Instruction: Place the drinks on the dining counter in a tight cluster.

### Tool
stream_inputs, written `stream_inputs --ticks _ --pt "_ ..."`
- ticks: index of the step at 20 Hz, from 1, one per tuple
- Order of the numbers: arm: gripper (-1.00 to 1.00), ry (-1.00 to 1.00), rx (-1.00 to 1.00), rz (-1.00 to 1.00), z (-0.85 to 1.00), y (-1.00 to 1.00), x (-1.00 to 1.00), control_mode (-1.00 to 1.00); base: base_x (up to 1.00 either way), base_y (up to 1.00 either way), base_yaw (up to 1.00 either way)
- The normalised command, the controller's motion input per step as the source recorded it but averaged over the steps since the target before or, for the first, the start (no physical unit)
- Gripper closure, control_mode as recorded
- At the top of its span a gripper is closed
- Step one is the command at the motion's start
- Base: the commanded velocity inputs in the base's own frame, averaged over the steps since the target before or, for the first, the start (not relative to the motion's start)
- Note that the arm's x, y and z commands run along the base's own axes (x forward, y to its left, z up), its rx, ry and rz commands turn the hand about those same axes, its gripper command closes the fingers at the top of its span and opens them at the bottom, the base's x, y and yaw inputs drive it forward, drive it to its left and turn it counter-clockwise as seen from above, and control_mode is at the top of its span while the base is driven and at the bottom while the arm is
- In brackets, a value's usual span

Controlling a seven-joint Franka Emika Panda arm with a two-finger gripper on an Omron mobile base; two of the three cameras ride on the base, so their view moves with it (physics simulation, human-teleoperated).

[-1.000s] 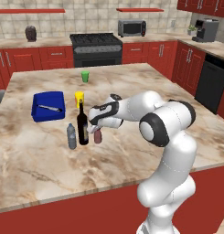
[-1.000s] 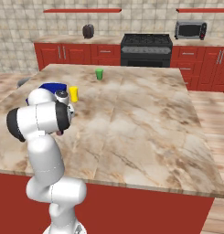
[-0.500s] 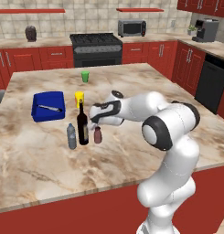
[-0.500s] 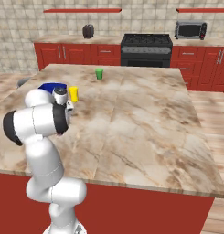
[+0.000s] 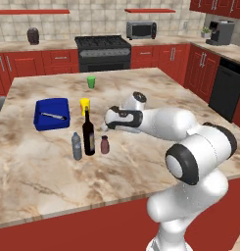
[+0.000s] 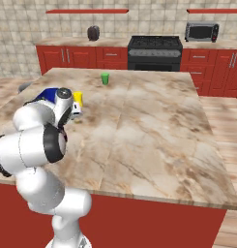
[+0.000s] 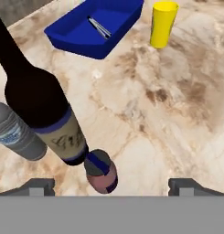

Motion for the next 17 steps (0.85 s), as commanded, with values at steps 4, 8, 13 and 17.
stream_inputs --ticks 4,8,13,17 --pt "-1.0 0.0 0.04 -0.32 0.39 -0.75 -0.73 -1.0 0.0 0.0 0.0" --pt "-1.0 0.04 0.0 -0.4 0.51 -0.55 -0.69 -1.0 0.0 0.0 0.0" --pt "-1.0 0.11 0.0 -0.42 0.72 -0.41 -0.7 -1.0 0.0 0.0 0.0" --pt "-1.0 0.12 0.0 -0.32 0.92 -0.34 -0.87 -1.0 0.0 0.0 0.0"
